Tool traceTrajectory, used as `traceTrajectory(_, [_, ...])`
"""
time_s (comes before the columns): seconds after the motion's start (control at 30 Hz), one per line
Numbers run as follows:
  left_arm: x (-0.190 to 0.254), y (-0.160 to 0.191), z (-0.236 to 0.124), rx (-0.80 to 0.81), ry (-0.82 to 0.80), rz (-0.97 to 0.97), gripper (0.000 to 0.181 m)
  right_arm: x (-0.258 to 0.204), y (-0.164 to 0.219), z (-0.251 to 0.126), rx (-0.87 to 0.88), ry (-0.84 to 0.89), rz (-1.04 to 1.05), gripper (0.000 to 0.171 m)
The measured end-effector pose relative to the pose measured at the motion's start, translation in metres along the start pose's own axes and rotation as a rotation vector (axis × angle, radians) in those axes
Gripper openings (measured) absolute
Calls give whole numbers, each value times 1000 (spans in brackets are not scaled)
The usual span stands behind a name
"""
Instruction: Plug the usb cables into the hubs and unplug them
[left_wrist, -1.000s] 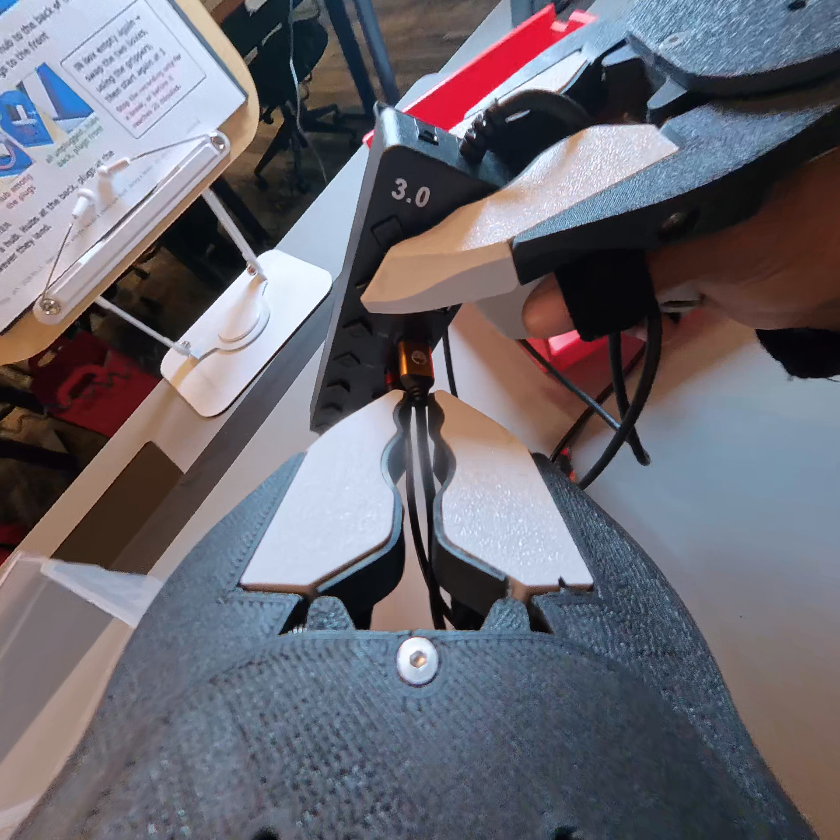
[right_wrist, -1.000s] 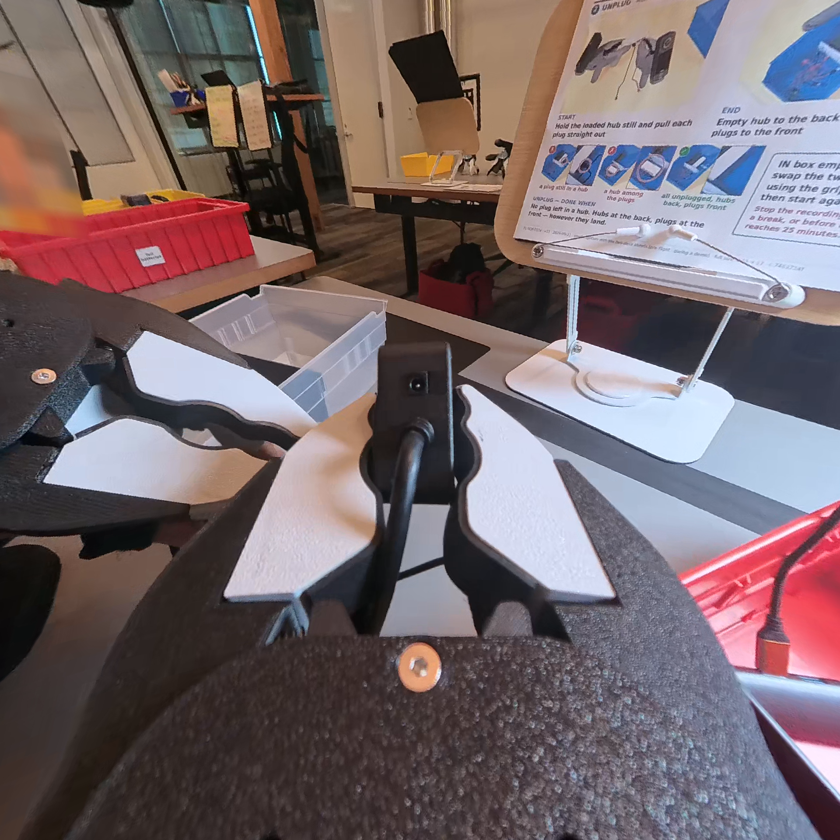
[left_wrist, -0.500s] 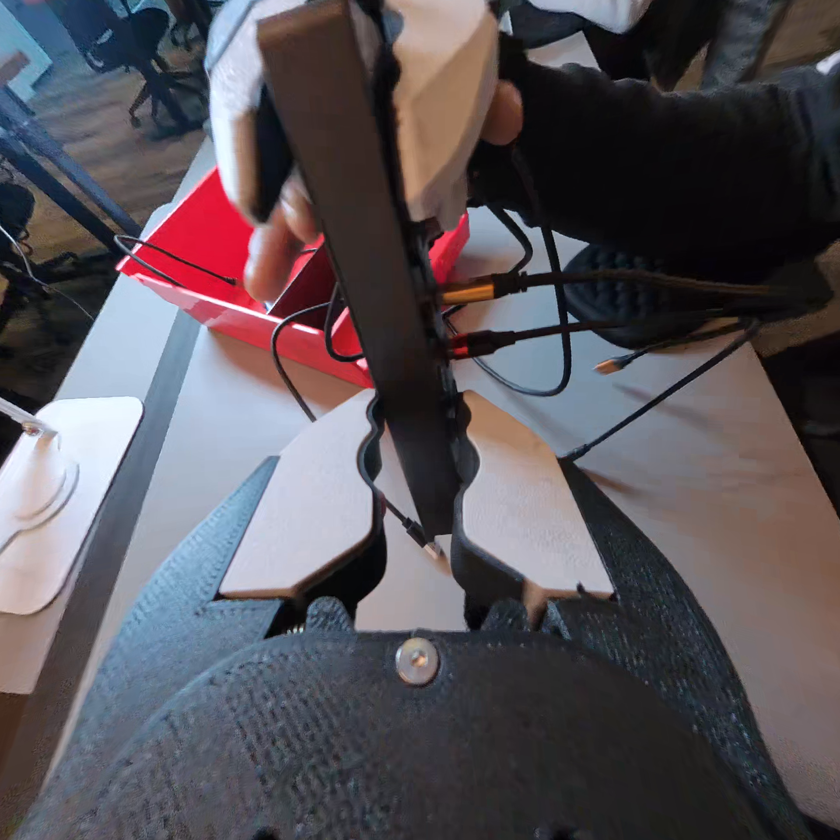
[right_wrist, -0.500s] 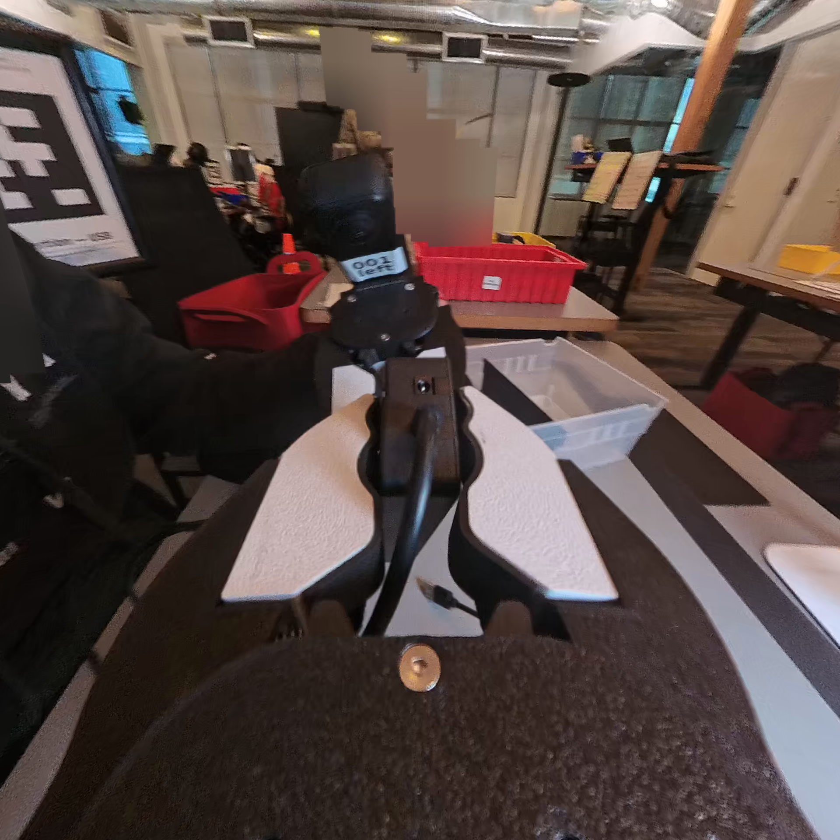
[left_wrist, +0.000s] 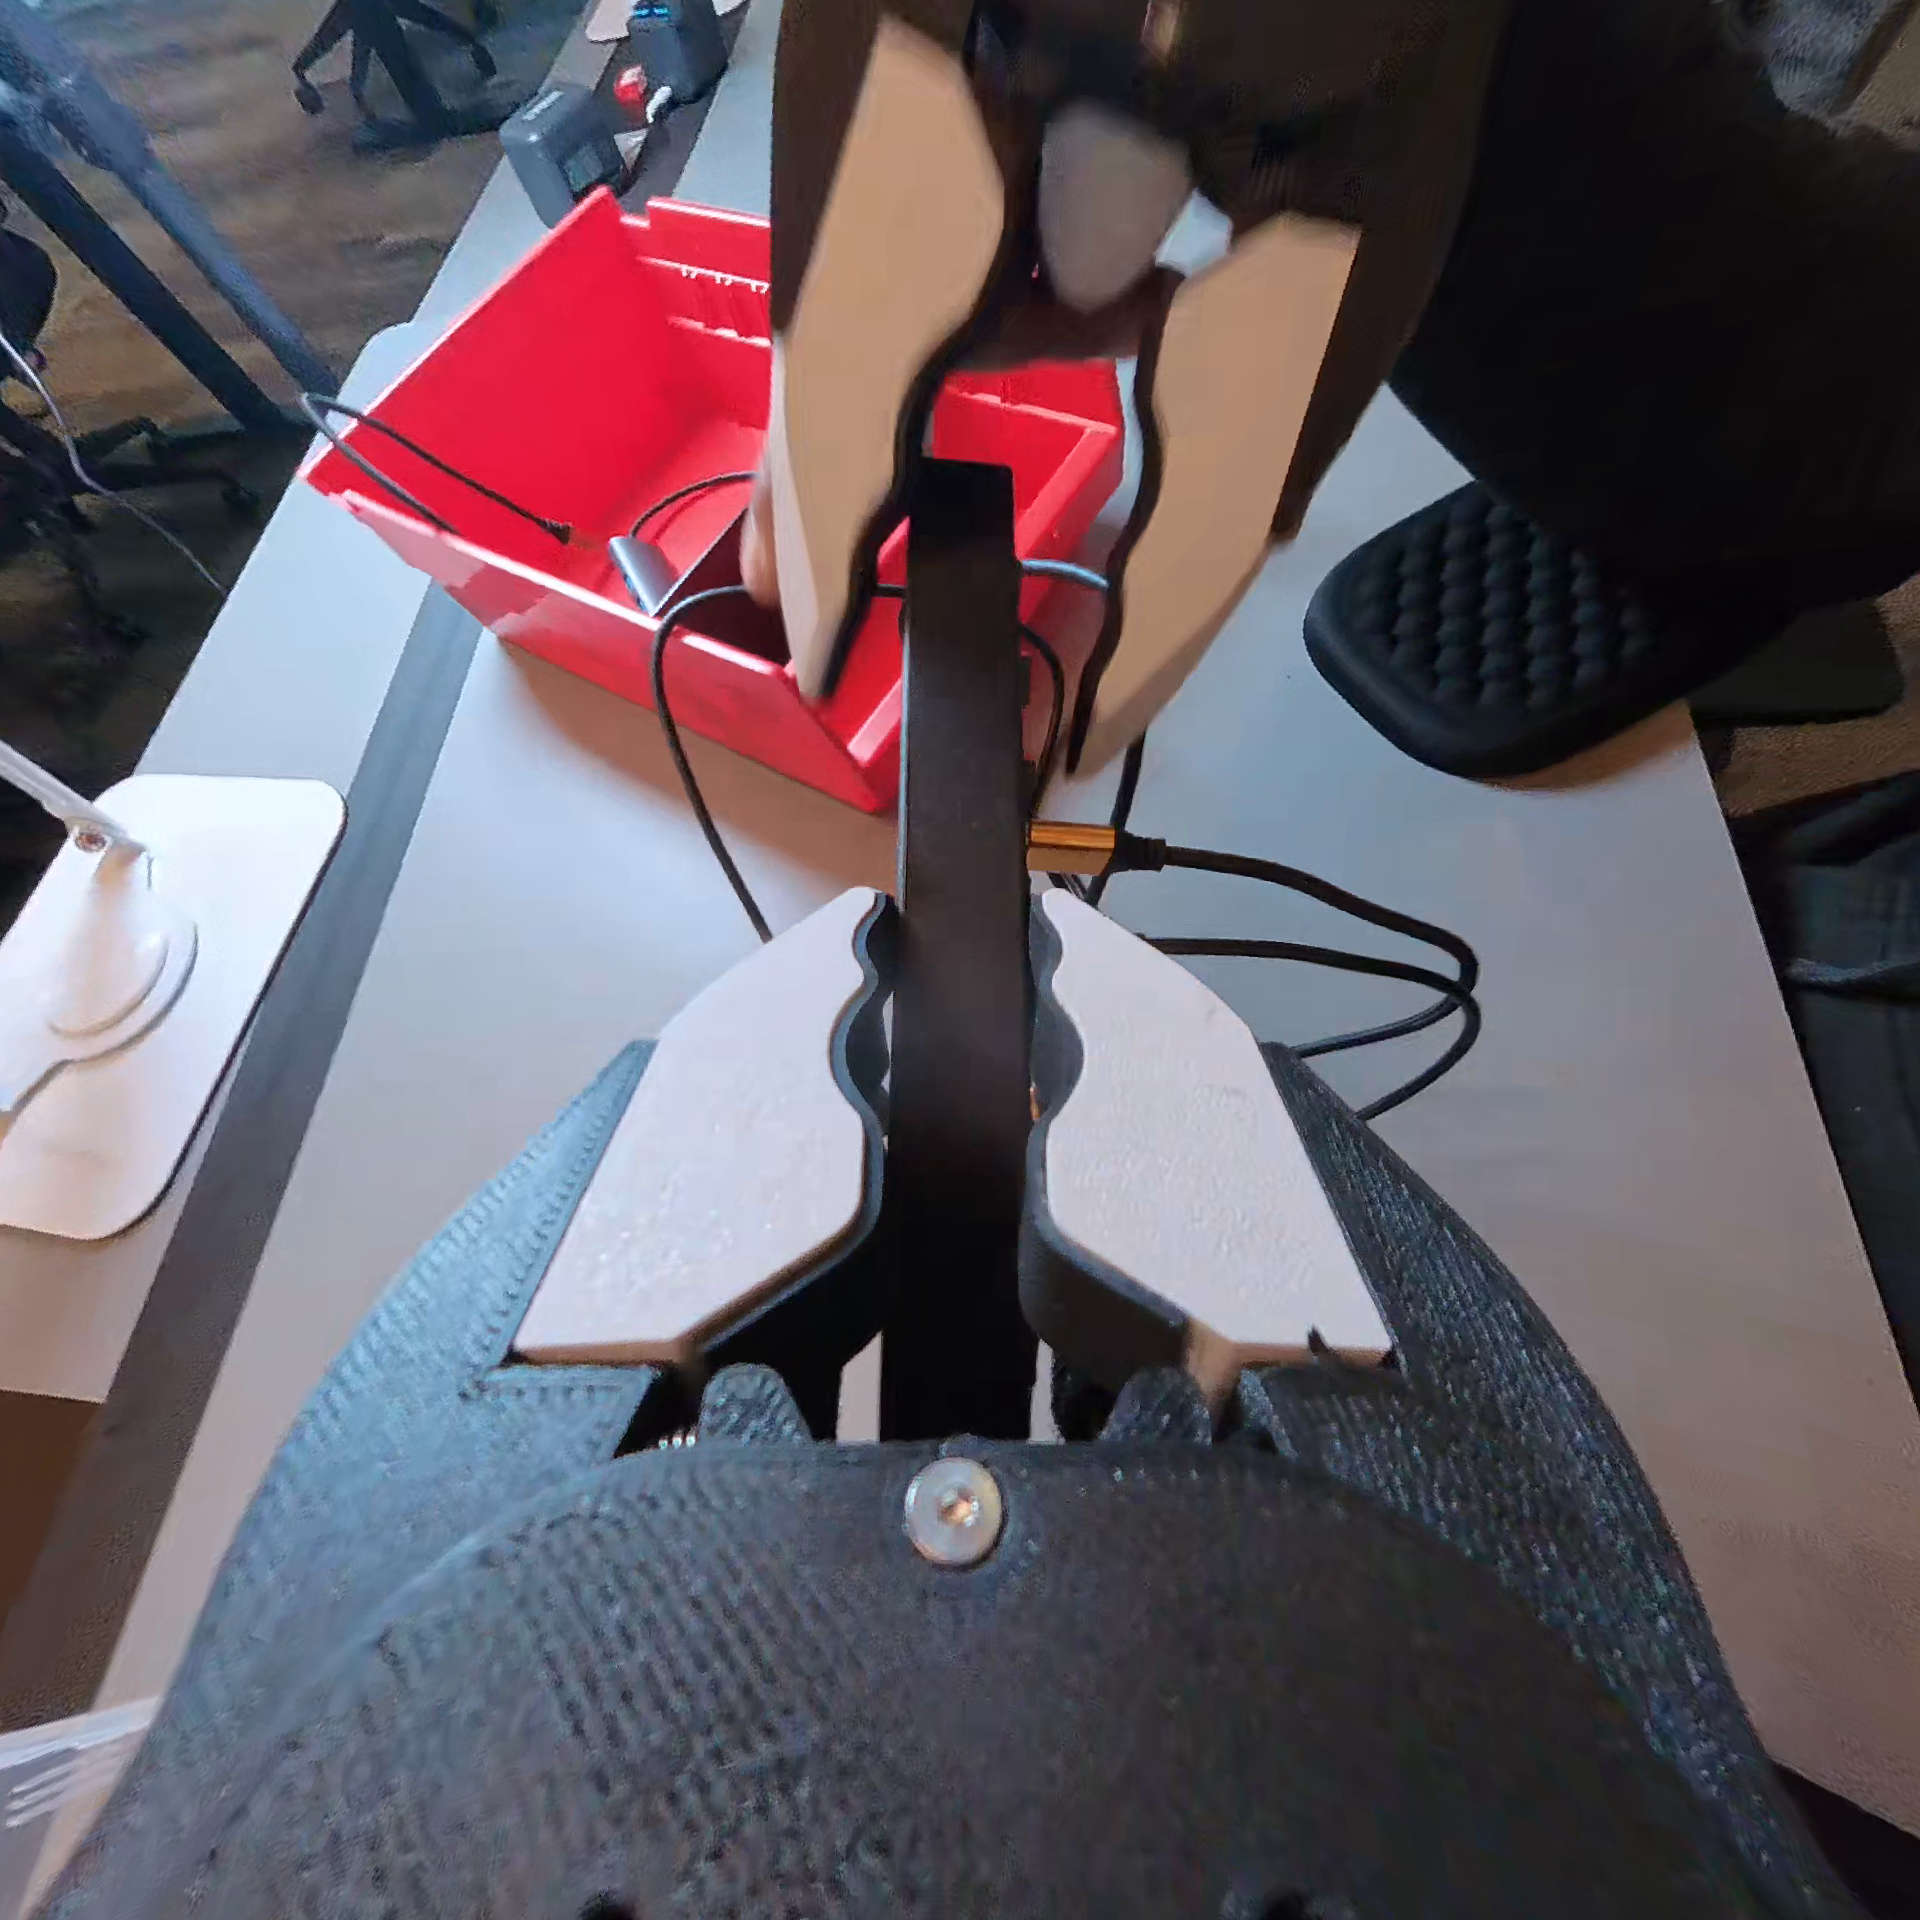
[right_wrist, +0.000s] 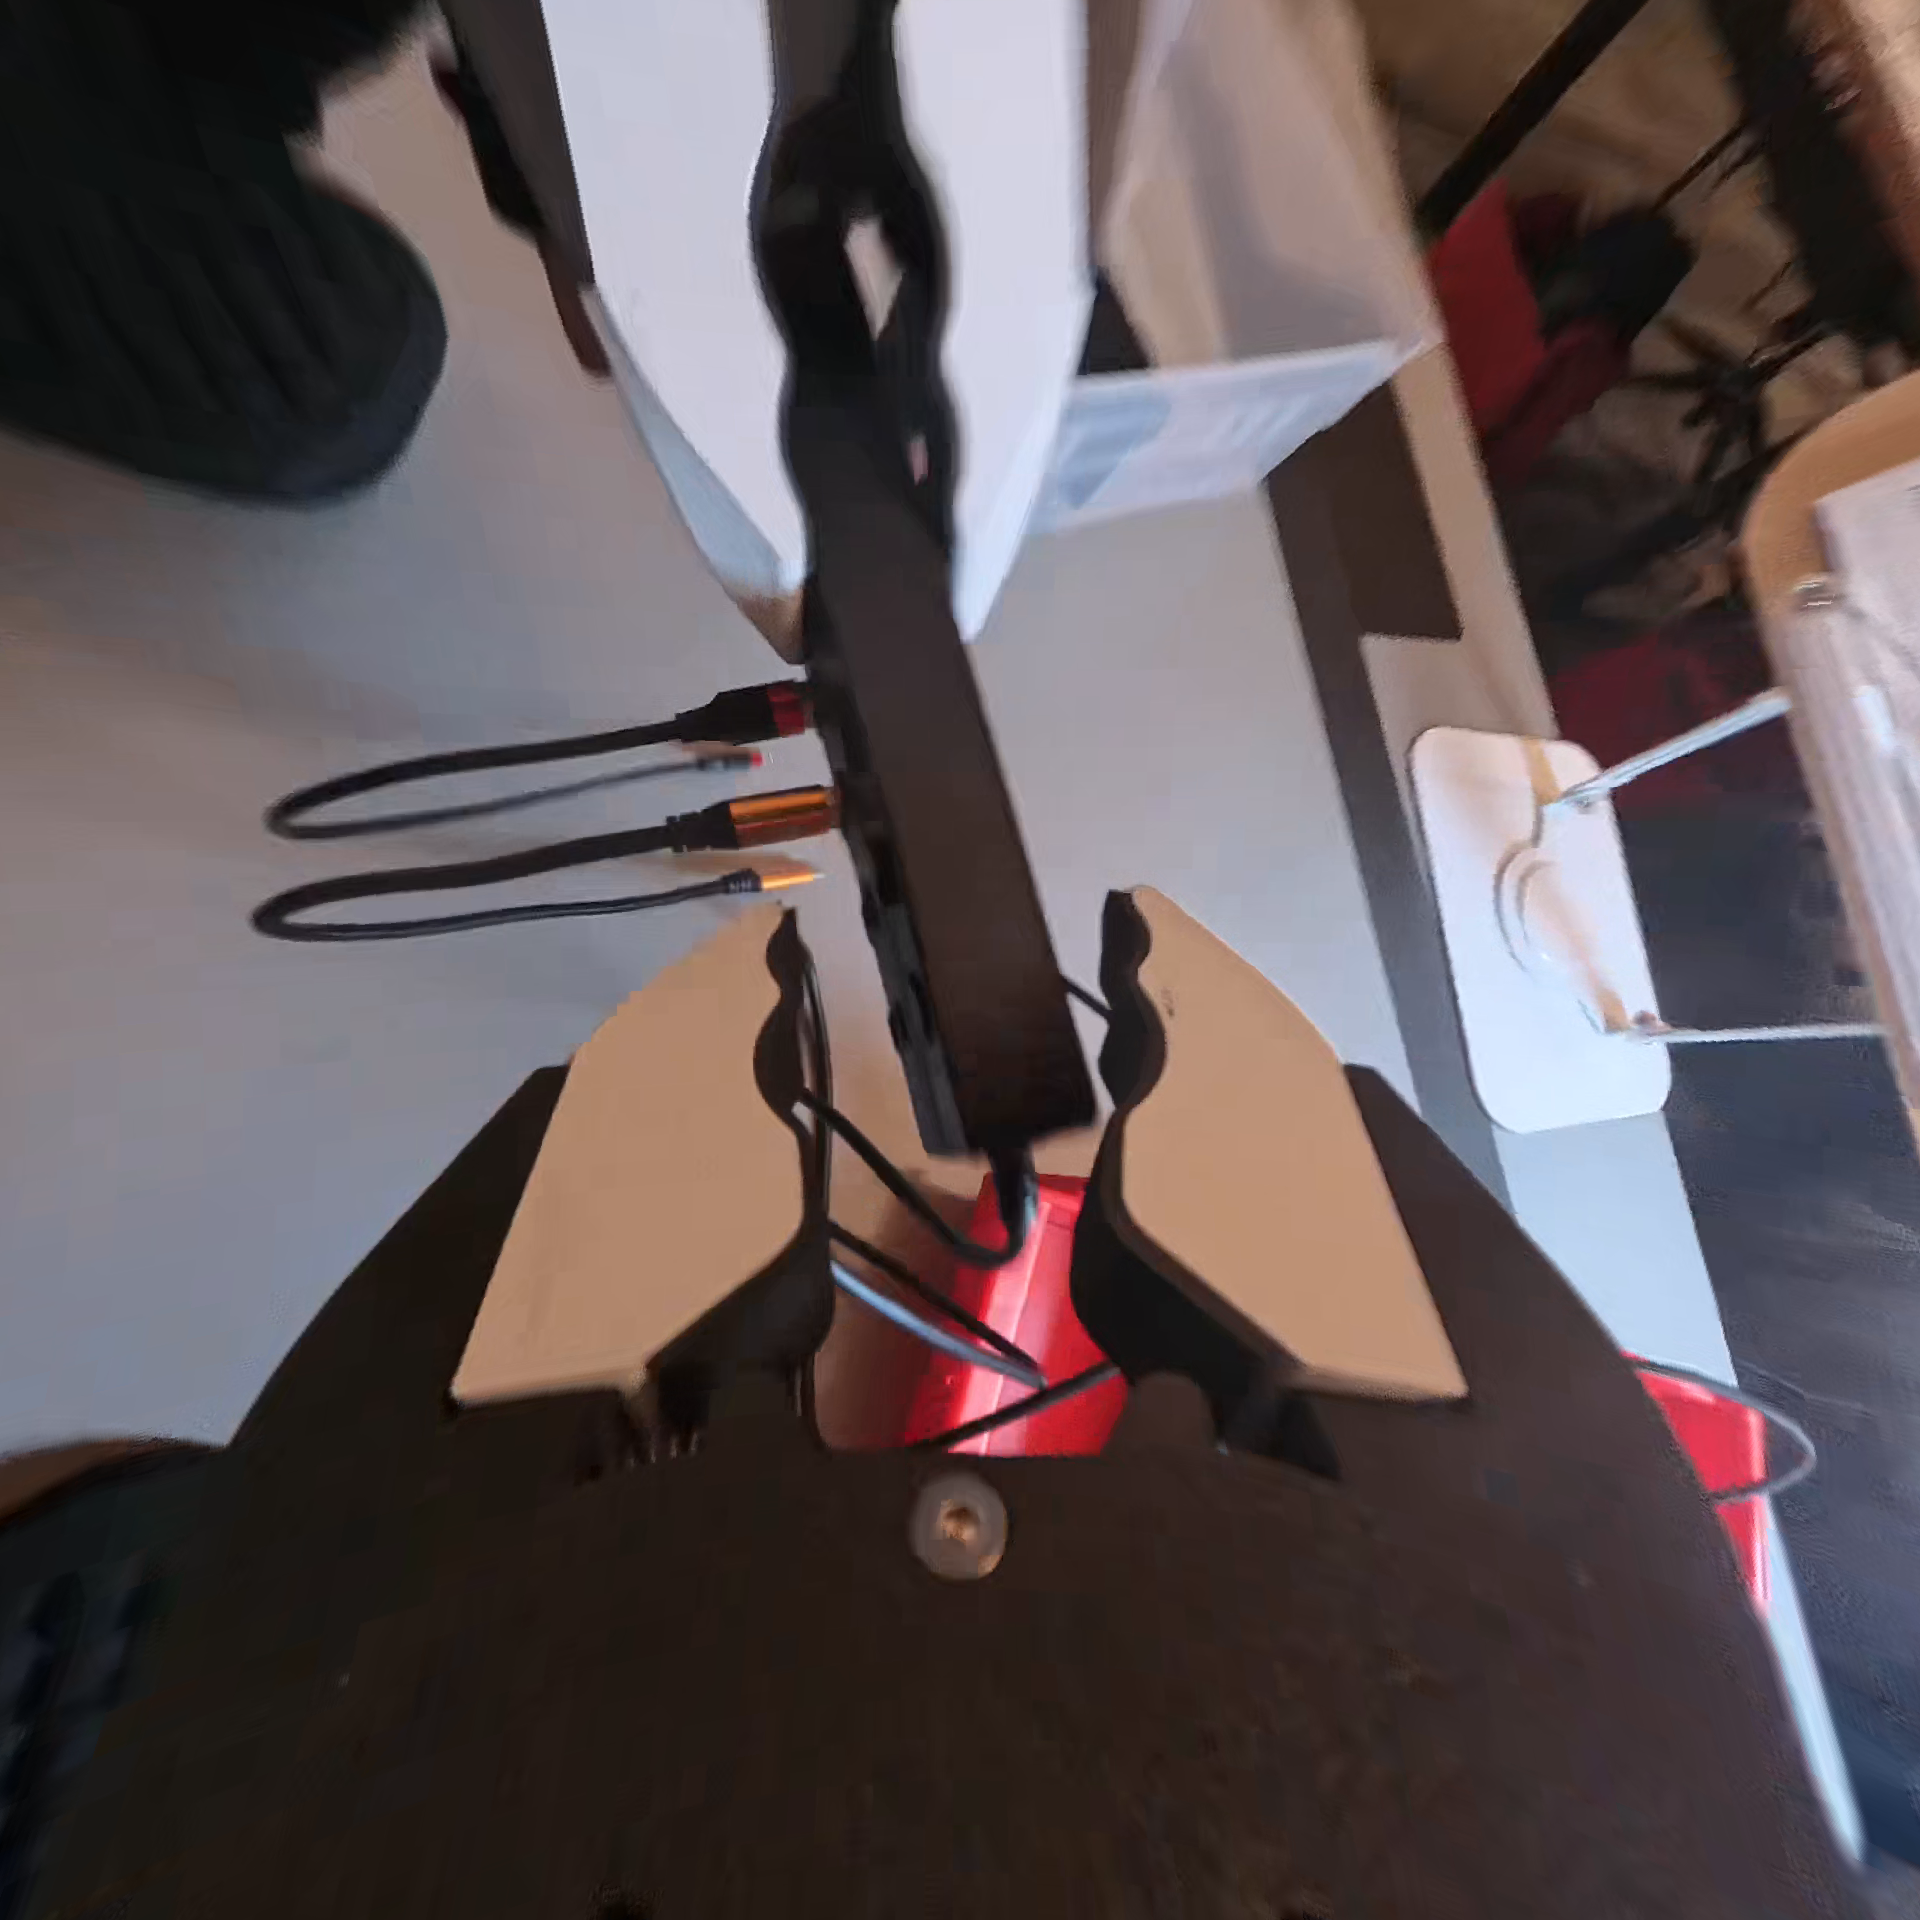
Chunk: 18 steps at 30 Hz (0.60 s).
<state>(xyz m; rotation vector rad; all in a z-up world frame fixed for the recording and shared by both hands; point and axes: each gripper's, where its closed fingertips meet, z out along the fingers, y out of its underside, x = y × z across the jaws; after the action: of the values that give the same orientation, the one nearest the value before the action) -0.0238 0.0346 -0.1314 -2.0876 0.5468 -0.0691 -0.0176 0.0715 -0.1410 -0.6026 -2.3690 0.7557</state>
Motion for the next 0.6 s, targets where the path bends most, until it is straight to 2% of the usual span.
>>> traceTrajectory(0.07, [2, 0, -2, -32, -39, 66, 25, -3, -2, 10, -25, 11, -79, 34])
traceTrajectory(0.13, [-2, -12, -16, 45, -91, 92, 29, -2, -15, 2, 44, 19, -88, 30])
traceTrajectory(0.2, [-18, -33, -42, 173, -186, 25, 49, 7, -31, -15, 111, 68, -105, 27])
traceTrajectory(0.23, [-25, -45, -60, 262, -223, -12, 53, 13, -37, -24, 124, 95, -121, 27])
traceTrajectory(0.33, [-50, -68, -126, 564, -367, -117, 47, 39, -58, -61, 131, 155, -180, 27])
traceTrajectory(0.4, [-61, -66, -161, 692, -410, -181, 43, 62, -76, -89, 138, 204, -209, 27])
traceTrajectory(0.5, [-78, -48, -184, 714, -493, -234, 36, 102, -107, -134, 163, 298, -229, 27])
traceTrajectory(0.6, [-88, -27, -156, 573, -474, -281, 37, 126, -129, -167, 179, 319, -222, 27])
